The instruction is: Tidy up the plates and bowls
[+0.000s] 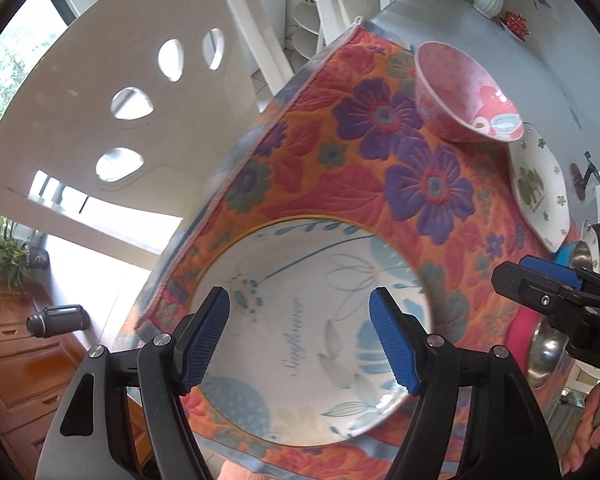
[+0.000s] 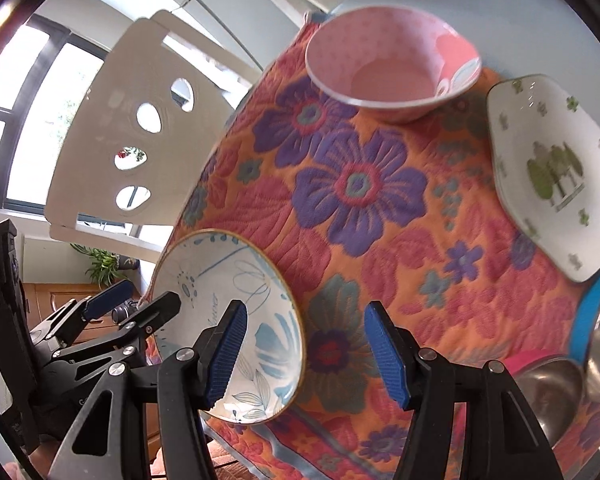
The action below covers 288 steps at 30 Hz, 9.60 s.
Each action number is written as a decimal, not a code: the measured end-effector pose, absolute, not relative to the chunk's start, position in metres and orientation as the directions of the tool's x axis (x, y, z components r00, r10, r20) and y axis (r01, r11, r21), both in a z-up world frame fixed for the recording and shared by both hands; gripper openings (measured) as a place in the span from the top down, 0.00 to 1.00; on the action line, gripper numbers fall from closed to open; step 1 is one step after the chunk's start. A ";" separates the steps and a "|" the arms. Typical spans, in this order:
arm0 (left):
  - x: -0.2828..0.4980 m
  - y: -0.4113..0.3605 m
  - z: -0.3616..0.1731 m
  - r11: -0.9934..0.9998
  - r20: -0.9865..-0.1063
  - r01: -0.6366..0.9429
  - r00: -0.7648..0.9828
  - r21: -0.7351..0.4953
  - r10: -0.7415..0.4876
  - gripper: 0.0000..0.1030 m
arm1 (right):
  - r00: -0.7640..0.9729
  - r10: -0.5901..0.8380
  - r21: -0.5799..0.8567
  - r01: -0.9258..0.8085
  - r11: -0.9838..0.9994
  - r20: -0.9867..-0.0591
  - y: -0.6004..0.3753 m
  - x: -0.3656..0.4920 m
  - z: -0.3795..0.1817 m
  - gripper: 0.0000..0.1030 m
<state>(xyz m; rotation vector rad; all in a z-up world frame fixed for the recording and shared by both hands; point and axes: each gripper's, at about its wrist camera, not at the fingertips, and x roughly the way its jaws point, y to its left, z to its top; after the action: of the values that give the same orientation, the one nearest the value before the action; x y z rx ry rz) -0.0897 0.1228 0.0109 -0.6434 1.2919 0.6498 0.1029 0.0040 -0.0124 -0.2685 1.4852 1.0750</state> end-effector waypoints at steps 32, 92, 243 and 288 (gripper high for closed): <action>0.138 0.025 -0.034 0.743 -0.961 -0.613 0.215 -0.269 -0.171 0.31 | -0.126 0.405 0.404 -0.542 0.736 -0.906 -0.113 0.379 -0.052 0.37; 0.126 0.027 0.007 0.821 -0.936 -0.530 0.351 -0.211 -0.014 0.51 | -0.164 0.453 0.435 -0.673 0.598 -0.876 -0.081 0.350 -0.035 0.44; -0.153 0.148 -0.045 0.715 -0.972 -0.676 0.235 -0.179 -0.021 0.50 | -0.363 0.259 0.445 -0.687 0.575 -0.895 0.066 0.027 -0.072 0.44; -0.017 0.077 0.010 0.717 -0.983 -0.690 0.179 -0.099 0.036 0.48 | -0.334 0.383 0.500 -0.694 0.518 -0.861 -0.044 0.135 -0.017 0.44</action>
<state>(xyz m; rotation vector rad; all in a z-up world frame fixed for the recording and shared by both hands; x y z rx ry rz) -0.0172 0.0771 0.0098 -0.6152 1.3030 0.5621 0.1352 -0.0439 -0.0170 -0.2758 1.5597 1.1209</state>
